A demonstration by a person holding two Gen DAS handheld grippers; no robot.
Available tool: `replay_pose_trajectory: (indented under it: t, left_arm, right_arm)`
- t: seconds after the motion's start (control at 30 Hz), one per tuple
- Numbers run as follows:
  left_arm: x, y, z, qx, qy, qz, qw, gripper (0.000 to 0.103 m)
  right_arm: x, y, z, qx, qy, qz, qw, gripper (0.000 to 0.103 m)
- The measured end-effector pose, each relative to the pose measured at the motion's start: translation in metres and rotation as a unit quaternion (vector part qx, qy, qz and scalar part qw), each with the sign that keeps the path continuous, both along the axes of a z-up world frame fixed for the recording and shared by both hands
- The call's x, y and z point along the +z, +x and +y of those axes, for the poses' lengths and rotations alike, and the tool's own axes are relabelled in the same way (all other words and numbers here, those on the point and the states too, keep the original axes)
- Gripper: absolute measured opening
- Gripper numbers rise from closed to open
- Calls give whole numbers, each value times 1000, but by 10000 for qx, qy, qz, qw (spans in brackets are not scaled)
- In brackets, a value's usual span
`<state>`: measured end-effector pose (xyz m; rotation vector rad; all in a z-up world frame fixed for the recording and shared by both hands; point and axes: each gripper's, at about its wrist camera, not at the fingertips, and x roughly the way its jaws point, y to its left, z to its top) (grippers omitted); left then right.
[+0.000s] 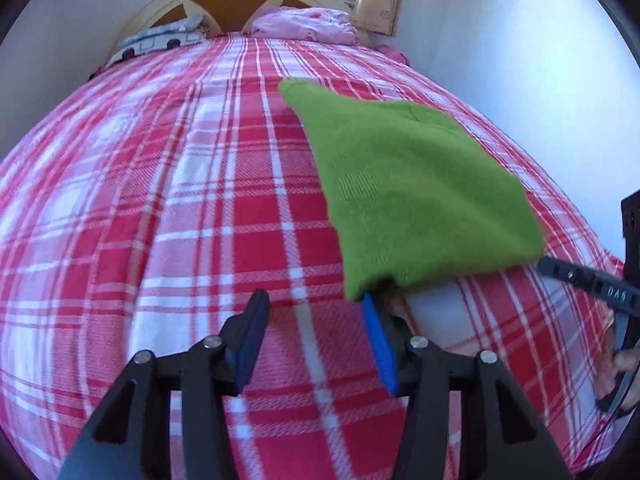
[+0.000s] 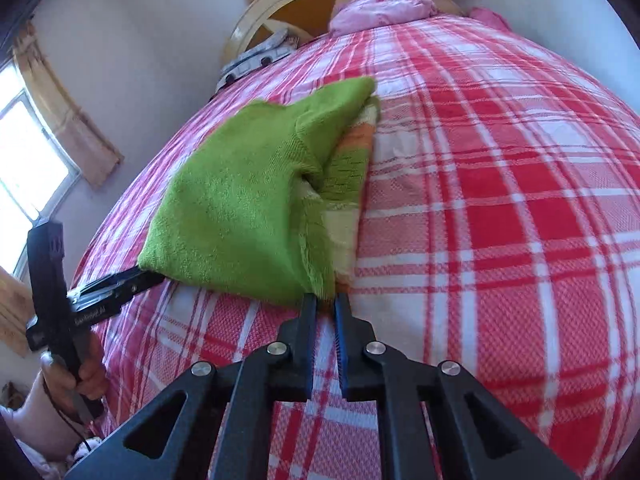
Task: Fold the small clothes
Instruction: 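Release the folded sweater and press it flat with both grippers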
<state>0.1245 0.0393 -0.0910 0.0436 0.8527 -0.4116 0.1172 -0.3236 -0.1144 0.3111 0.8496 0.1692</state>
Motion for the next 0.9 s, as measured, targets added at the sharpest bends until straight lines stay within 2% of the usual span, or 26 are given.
replay_pose_trajectory:
  t: [0.1,0.2,0.27,0.37,0.4,0.47,0.53,0.57,0.63,0.67,0.77,0.9]
  left_arm:
    - [21,-1,13,93,-151,-271,9995,52]
    - [39,11,16,293,-378,-475,9977,53]
    - [45,24,7,338,-374,-501,9975,53]
    - [45,42,-12,516,-174,-557,9970,53]
    - [41,48,-18,559,-138,-502,9971,53]
    - [28,56,-29,653,-27,-319,9974,53]
    - [21,55,-34,668,65,-330,9972,57]
    - [18,53,-37,705,159,-407,9966,58]
    - [14,50,-40,855,366,-604,9938,71]
    - [12,51,-41,915,421,-630,9929,74]
    - [7,54,-38,1010,366,-513,9929,76]
    - [11,50,-37,1023,485,-498,9923,77]
  right_arm:
    - [17,-9,-4,-115,-346,-115,9993,9]
    - [50,-18,-4,-250,-514,-707,9959,9]
    - [70,-12,7,-63,-475,-1031,9935,9]
    - [80,14,41,349,-740,-1141,9901,9]
    - [79,23,51,456,-905,-1116,9886,9]
    - [63,49,71,458,-1552,-834,9833,9]
    - [34,77,69,134,-2186,-206,9755,9]
    - [16,86,58,-14,-1981,113,9801,9]
    - [10,82,40,-190,-1396,-138,9899,9]
    - [9,80,34,-183,-1217,-192,9922,9]
    - [7,74,31,-175,-1203,-379,9919,9]
    - [7,70,43,-193,-1578,-475,9861,9]
